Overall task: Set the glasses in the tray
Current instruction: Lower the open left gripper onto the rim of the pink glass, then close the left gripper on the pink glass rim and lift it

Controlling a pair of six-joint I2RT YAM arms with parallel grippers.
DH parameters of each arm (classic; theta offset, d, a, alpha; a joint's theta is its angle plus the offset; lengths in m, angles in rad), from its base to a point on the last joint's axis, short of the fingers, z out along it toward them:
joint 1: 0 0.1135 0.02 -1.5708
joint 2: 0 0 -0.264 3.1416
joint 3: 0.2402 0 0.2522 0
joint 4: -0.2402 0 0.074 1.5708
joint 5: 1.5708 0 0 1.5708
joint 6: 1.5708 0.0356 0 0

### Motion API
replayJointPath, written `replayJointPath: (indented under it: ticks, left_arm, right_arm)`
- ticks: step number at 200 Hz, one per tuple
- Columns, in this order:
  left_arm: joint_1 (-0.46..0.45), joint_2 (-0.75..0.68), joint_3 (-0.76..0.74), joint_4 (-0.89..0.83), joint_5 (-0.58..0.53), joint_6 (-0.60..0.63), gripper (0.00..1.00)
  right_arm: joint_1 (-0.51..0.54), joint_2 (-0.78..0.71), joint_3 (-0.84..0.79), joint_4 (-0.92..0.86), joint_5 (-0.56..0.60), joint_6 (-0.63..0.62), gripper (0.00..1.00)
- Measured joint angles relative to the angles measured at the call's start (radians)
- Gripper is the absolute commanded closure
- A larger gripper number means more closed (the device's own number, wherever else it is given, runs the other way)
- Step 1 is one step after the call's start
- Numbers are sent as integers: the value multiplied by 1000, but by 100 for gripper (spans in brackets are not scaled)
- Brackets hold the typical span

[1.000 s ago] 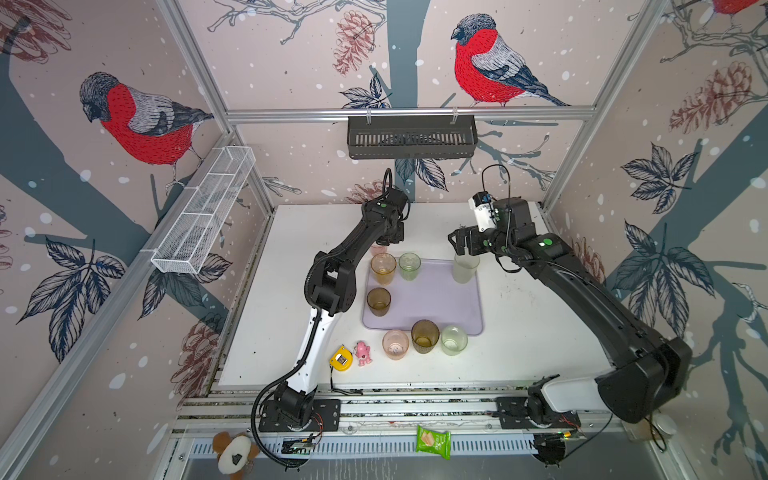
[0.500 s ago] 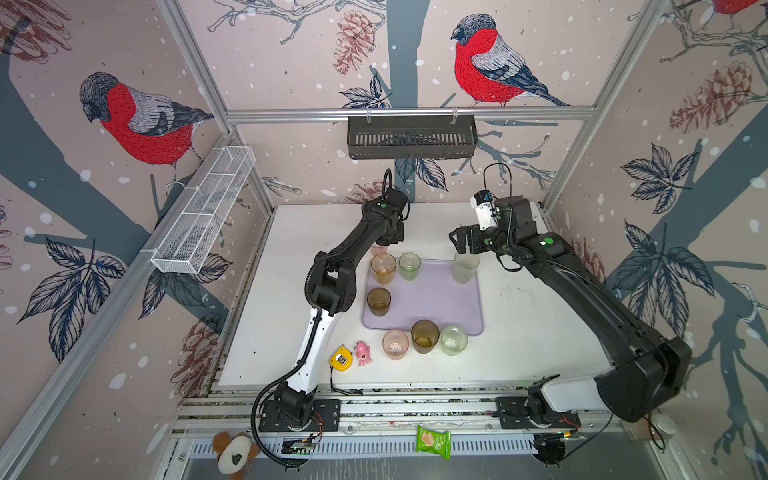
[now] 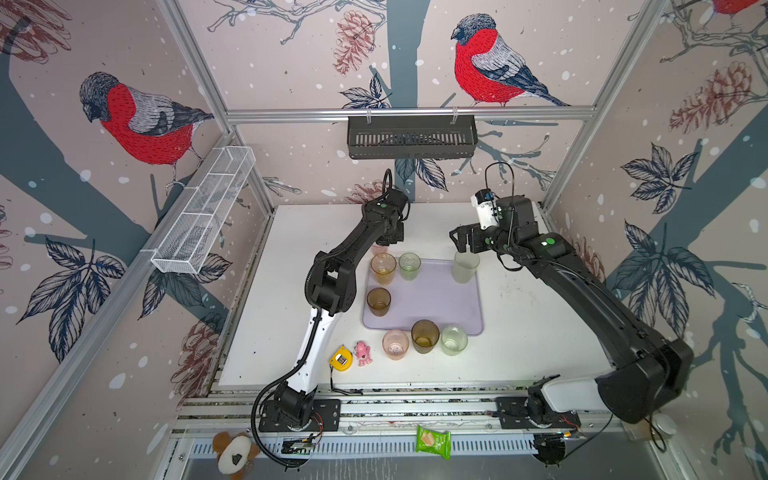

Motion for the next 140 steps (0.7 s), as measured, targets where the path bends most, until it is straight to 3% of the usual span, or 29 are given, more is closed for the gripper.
replayJointPath:
  ticks: [140]
  left_arm:
    - [0, 0, 0, 0, 1, -2, 92]
  right_arm:
    - [-2, -7, -4, 5, 0, 0, 0]
